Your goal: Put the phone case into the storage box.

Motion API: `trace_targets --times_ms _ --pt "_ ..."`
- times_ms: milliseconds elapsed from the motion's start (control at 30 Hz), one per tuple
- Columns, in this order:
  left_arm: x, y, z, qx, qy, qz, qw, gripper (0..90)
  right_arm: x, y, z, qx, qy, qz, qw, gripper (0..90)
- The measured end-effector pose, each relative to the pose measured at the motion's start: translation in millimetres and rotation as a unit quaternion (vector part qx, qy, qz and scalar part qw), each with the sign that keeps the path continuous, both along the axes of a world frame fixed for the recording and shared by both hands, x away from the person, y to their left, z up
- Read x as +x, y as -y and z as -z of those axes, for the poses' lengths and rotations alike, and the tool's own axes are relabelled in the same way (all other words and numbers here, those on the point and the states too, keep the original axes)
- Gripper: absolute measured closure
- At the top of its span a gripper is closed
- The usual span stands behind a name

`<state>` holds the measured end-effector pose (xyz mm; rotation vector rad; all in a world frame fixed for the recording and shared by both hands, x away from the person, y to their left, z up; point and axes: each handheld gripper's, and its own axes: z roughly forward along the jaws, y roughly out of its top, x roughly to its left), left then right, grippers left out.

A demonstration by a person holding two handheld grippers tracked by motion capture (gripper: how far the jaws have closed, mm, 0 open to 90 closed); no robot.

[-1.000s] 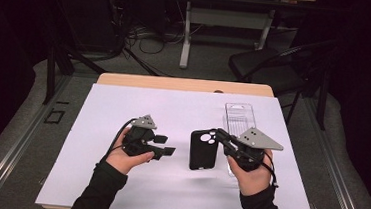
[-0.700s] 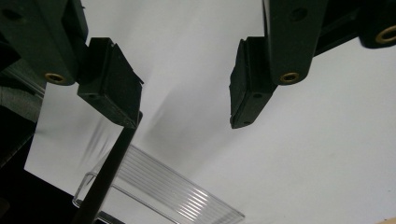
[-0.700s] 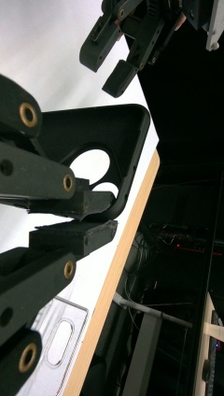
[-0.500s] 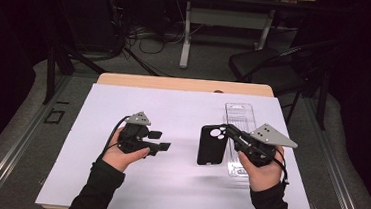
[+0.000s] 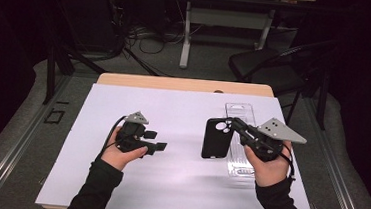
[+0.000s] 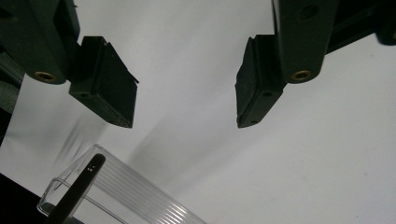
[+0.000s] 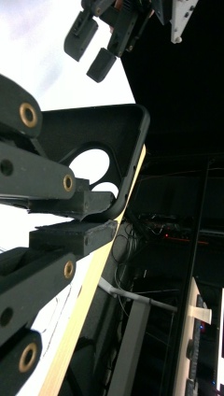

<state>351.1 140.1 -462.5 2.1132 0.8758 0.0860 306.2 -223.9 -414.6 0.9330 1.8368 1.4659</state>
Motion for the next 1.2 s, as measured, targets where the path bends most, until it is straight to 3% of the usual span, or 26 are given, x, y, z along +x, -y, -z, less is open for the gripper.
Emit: trace_targets --times_ms 67,467,800,1200 --pt "0.8 -0.3 0.6 -0.003 -0.005 -0.002 1.0 32.5 0.5 1.2 -1.8 -0.001 0.002 0.002 1.0 84.8" --pt "2.8 -4.2 2.0 0.002 -0.006 -0.016 0.9998 23.2 2.7 18.8 -8.7 0.0 0.011 0.022 0.9997 84.7" --pt "5.1 -7.9 2.5 -0.01 -0.012 -0.034 0.9993 19.7 5.5 39.5 -9.5 0.002 0.015 0.036 0.9993 84.8" --pt "5.3 -8.0 4.0 -0.01 -0.014 -0.02 0.9997 13.8 15.9 53.4 -8.5 0.003 0.013 0.053 0.9985 84.7"
